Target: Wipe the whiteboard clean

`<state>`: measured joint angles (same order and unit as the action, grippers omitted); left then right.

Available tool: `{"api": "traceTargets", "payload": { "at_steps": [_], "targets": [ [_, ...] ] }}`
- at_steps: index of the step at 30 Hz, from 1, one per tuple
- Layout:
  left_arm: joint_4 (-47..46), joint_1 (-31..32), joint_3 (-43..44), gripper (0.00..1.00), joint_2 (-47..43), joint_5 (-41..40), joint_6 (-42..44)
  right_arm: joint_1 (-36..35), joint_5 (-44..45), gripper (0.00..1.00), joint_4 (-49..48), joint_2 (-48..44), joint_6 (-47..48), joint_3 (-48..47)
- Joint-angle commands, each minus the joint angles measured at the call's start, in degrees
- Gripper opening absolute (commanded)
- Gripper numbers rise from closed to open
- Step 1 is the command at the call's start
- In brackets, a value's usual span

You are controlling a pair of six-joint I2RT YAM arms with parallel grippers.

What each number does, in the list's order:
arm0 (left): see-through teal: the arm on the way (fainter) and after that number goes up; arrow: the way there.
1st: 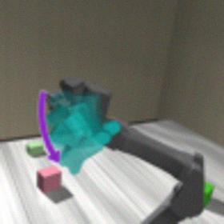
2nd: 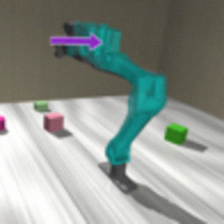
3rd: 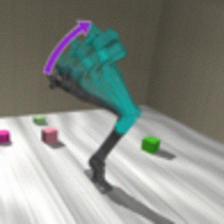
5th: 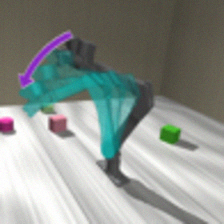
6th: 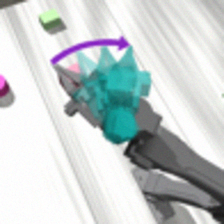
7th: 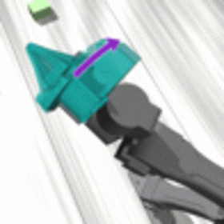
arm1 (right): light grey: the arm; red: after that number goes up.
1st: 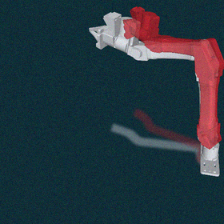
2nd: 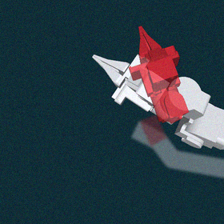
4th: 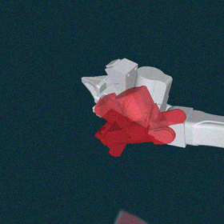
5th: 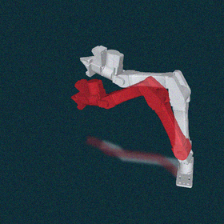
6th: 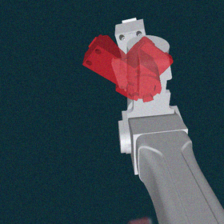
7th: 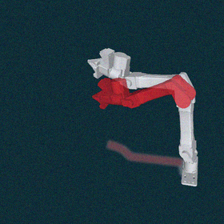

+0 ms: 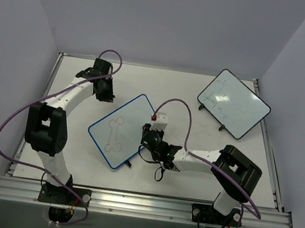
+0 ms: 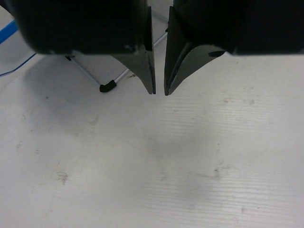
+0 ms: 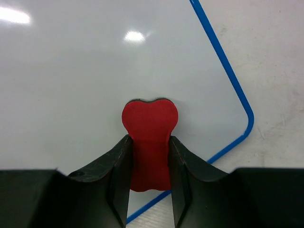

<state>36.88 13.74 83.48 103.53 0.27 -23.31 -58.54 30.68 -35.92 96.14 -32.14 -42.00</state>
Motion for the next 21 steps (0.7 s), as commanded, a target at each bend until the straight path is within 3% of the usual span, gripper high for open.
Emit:
{"api": "traceTargets", "payload": {
  "at_steps": [1, 12, 21],
  "targets": [
    [0.8, -1.8, -3.3, 0.21, -4.1, -1.2, -0.9, -0.3, -1.8, 0.22, 3.6, 1.7, 3.5, -5.7],
    [3.4, -2.6, -8.9, 0.04, -8.5, -2.5, -1.1, -0.3, -4.7, 0.22, 5.9, 7.2, 8.1, -16.3],
    [3.7, -2.8, -12.6, 0.02, -12.0, -2.1, -0.2, -1.2, -6.0, 0.22, 7.3, 9.9, 9.0, -21.0]
  ]
}}
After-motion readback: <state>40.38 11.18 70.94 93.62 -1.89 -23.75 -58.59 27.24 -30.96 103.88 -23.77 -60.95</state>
